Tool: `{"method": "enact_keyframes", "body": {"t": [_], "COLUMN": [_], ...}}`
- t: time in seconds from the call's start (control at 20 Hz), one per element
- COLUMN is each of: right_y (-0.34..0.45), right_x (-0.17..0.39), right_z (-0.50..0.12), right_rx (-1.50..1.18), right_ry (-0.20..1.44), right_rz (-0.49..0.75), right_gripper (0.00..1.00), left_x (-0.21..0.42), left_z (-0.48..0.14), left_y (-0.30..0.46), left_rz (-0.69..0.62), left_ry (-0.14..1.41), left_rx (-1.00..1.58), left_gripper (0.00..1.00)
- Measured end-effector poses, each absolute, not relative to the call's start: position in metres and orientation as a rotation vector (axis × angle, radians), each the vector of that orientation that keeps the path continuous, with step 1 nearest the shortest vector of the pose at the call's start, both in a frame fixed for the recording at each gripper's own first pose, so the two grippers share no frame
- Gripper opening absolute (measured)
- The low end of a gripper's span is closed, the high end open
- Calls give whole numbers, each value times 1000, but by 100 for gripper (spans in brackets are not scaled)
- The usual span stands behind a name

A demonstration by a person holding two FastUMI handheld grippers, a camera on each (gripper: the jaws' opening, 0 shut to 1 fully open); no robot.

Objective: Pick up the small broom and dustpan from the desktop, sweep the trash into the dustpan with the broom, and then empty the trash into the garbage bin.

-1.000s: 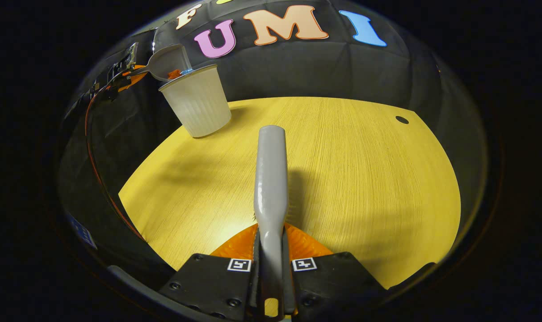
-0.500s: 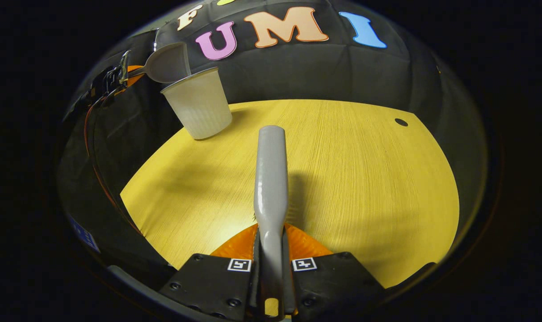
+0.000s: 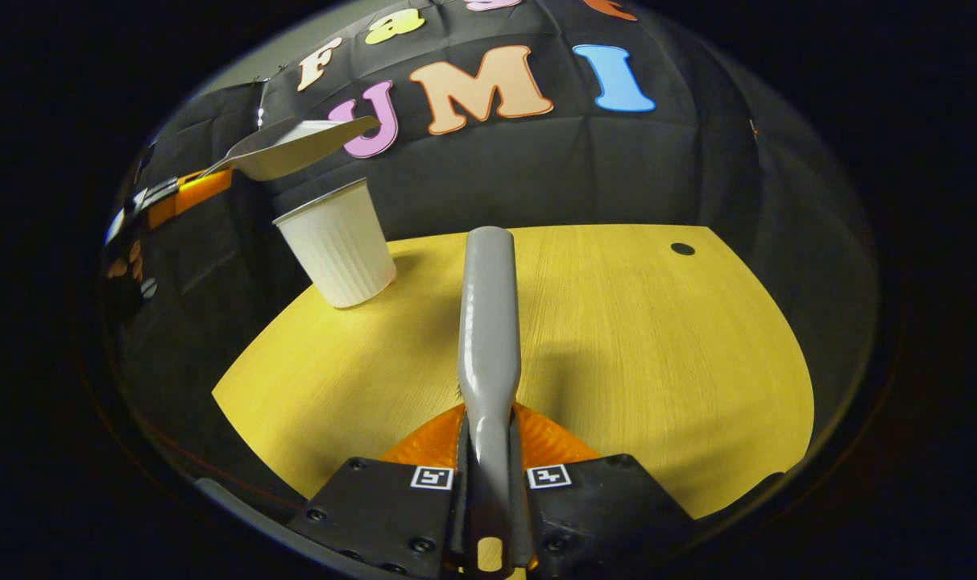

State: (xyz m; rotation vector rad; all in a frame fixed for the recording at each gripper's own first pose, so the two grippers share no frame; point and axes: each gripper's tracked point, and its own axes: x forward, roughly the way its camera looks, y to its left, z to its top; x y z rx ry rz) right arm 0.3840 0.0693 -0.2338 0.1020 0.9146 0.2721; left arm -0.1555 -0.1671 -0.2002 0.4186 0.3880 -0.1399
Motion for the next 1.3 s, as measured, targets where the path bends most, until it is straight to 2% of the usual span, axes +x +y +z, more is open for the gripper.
{"method": "enact_keyframes", "body": {"t": [0.05,0.3,0.65,1.1,1.3], "right_y": [68,70,67,65,68], "right_x": [384,385,379,377,376], "right_z": [-229,-238,-266,-250,-248], "right_rx": [97,78,13,-63,-66], "right_ry": [904,917,1083,1244,1268], "right_rz": [262,175,90,40,42], "right_gripper": [18,18,18,18,19], "left_x": [-164,-202,-268,-288,-290], "left_z": [-212,-290,-399,-439,-447], "left_y": [-182,-212,-212,-209,-209], "left_rz": [-152,-134,-95,-80,-79], "left_ry": [407,574,840,981,989], "left_rx": [357,174,74,20,44], "left_gripper": [23,27,26,27,28]}}
